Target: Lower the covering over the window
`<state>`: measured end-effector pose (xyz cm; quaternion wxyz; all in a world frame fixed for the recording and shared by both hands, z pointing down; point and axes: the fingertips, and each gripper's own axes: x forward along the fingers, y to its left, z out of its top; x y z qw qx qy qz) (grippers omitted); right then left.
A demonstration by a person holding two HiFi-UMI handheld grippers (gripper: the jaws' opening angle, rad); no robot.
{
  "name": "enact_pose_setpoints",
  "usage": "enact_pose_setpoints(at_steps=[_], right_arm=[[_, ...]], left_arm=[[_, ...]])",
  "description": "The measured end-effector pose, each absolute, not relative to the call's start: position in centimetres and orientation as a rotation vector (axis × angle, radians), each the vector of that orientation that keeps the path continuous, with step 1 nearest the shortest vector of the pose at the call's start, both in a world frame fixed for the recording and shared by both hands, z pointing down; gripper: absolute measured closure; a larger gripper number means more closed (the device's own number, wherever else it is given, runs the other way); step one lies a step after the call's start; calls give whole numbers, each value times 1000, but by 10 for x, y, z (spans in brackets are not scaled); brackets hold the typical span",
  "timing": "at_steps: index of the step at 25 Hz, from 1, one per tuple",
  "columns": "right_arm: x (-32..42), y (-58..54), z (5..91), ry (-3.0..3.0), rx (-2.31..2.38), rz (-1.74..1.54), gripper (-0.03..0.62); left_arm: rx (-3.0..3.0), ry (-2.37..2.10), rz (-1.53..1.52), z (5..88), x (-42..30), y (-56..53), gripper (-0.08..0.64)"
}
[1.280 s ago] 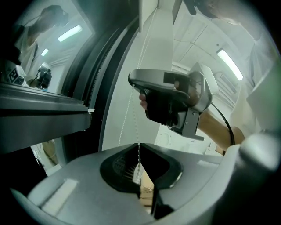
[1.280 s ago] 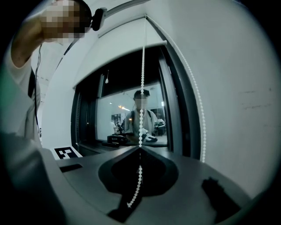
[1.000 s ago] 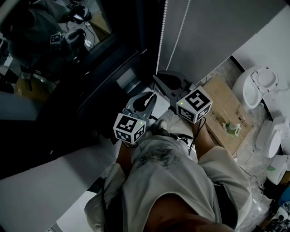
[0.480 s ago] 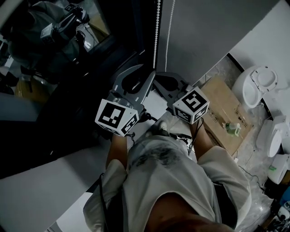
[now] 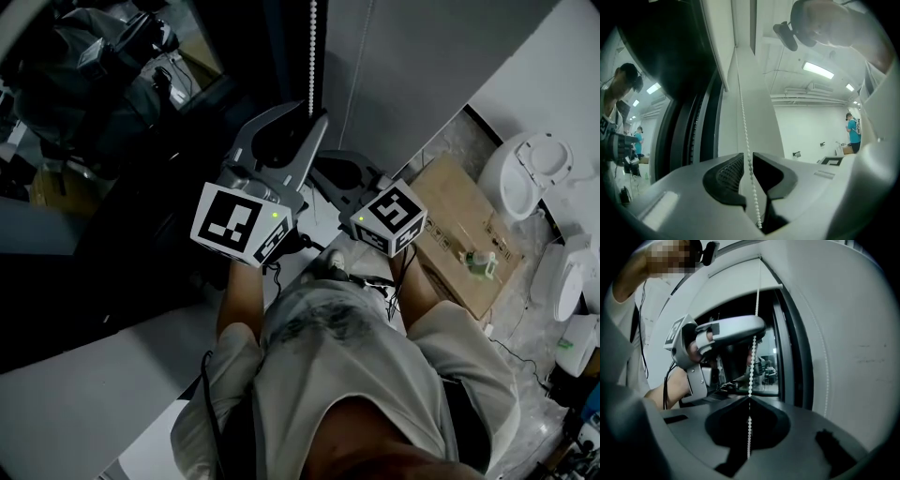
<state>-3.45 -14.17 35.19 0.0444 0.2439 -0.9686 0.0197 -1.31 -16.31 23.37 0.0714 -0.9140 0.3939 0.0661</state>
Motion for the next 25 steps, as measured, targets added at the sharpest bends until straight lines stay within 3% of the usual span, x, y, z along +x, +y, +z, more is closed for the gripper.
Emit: enact_pose_setpoints(at_steps=[3, 25], right_arm=[[-35, -140, 352, -2962, 747, 63, 574], [-38, -116, 453, -2753, 665, 284, 574]], left_arm=[[-2741, 1192, 204, 233, -12, -162, 538], [-2964, 1255, 56, 337, -12, -151, 541]])
